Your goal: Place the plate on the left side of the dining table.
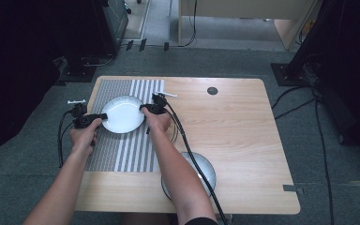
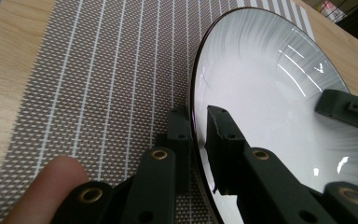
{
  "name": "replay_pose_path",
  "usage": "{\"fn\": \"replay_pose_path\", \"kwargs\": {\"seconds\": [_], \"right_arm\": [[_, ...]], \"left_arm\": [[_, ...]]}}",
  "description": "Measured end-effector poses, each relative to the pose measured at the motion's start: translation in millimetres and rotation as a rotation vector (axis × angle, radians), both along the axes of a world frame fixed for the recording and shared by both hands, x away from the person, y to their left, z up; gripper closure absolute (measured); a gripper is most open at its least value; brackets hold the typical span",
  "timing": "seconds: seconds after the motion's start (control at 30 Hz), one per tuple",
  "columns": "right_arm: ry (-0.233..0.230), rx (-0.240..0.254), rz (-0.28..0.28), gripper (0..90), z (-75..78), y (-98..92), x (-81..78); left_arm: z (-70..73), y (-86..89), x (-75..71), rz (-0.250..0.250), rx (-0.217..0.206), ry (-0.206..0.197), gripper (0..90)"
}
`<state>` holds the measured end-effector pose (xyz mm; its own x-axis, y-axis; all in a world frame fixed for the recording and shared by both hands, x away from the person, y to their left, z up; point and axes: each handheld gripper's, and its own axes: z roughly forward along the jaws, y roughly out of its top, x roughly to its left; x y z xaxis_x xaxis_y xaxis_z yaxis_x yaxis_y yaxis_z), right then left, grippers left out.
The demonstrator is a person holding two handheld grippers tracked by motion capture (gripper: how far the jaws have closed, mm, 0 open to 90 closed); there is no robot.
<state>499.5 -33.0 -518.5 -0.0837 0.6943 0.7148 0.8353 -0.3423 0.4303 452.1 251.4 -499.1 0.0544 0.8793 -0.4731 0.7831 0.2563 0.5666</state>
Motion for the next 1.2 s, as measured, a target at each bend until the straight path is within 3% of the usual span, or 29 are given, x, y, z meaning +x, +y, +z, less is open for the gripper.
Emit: {"fn": "replay_pose_path", "kwargs": {"seconds": [0.13,0.5,0.53,0.57,0.73,0.77,0.83,0.93,0.97,1.1,1.2], "right_arm": [[-0.012,-0.015,0.022,82.6,-1.2,-0.4,2.1],[-0.025,-0.056,0.019,82.4,-4.1,2.0,1.0],[-0.029,-0.058,0.020,80.8,-4.2,2.2,0.8],[-0.036,-0.061,0.027,74.7,-2.7,2.9,-0.2],[-0.077,-0.115,0.030,62.5,2.7,2.8,-1.7],[-0.087,-0.140,0.026,60.1,3.9,2.0,-2.0],[-0.126,-0.199,0.016,55.5,8.5,-1.5,-3.0],[-0.138,-0.189,-0.006,53.3,12.0,-5.9,-3.8],[-0.148,-0.183,-0.012,52.1,15.3,-10.1,-4.5],[-0.173,-0.180,-0.011,46.6,18.5,-16.0,-6.0],[-0.204,-0.177,-0.004,47.0,20.6,-24.3,-8.2]], "left_arm": [[-3.1,1.4,1.4,-0.004,-0.010,0.004,80.4],[-2.1,-4.1,2.1,-0.014,0.034,0.005,76.7],[-1.6,-3.4,2.2,-0.020,0.022,0.008,73.9],[0.6,-1.7,1.2,-0.016,0.013,0.013,64.4],[8.2,-1.6,-4.6,-0.027,0.024,-0.013,41.6],[10.1,-2.1,-6.6,-0.031,0.027,-0.017,41.6],[16.1,-2.1,-14.9,-0.029,0.040,-0.044,32.2],[20.4,-1.6,-22.6,-0.034,0.027,-0.068,26.8],[24.1,-2.3,-32.3,-0.039,0.017,-0.090,25.1],[27.4,-3.7,-48.6,-0.049,-0.012,-0.118,22.1],[29.8,-5.3,-67.7,-0.066,0.024,-0.127,19.1]]}}
